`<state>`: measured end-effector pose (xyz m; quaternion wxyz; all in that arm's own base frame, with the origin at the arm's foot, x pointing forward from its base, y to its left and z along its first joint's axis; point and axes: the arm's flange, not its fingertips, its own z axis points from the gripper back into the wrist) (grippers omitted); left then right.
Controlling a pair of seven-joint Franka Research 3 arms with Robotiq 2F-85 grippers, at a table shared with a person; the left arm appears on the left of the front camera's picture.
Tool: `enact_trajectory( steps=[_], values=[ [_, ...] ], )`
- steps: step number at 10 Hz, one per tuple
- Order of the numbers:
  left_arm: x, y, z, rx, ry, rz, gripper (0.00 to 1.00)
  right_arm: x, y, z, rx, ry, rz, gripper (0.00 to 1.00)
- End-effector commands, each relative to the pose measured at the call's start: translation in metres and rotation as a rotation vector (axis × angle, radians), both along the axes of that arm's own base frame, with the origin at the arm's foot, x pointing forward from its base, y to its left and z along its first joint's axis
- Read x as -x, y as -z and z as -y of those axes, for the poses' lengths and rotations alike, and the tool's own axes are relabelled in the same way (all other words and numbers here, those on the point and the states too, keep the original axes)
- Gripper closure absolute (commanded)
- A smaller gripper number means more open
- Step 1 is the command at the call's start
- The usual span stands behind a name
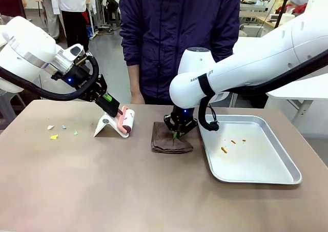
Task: Clean the surface of the table.
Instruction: Hold the Lint Roller with your left hand and the towel with your right hand.
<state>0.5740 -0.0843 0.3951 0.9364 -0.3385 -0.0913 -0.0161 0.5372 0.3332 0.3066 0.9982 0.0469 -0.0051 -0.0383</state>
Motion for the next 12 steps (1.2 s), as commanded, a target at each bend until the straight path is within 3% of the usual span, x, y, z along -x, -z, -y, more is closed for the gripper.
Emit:
enact_trajectory(
  steps=[1,5,7,9,12],
  values=[
    [0.007,-0.002,-0.004,0.021,0.004,0.045,1.0,0.003,0.013,0.008,-0.008,-0.005,-0.024,1.0],
    [0.022,-0.017,0.0,0.065,0.005,0.044,1.0,0.002,0.006,0.03,-0.072,0.058,-0.029,1.0],
    [0.035,-0.033,-0.003,0.191,-0.002,-0.011,1.0,0.003,0.0,0.05,-0.147,0.108,-0.03,1.0],
    [0.053,-0.05,-0.014,0.334,0.001,-0.039,1.0,0.013,-0.012,0.079,-0.398,0.136,-0.056,1.0],
    [0.093,-0.066,-0.051,0.52,0.04,-0.095,1.0,0.044,-0.038,0.117,-0.918,-0.001,-0.031,1.0]
  ],
)
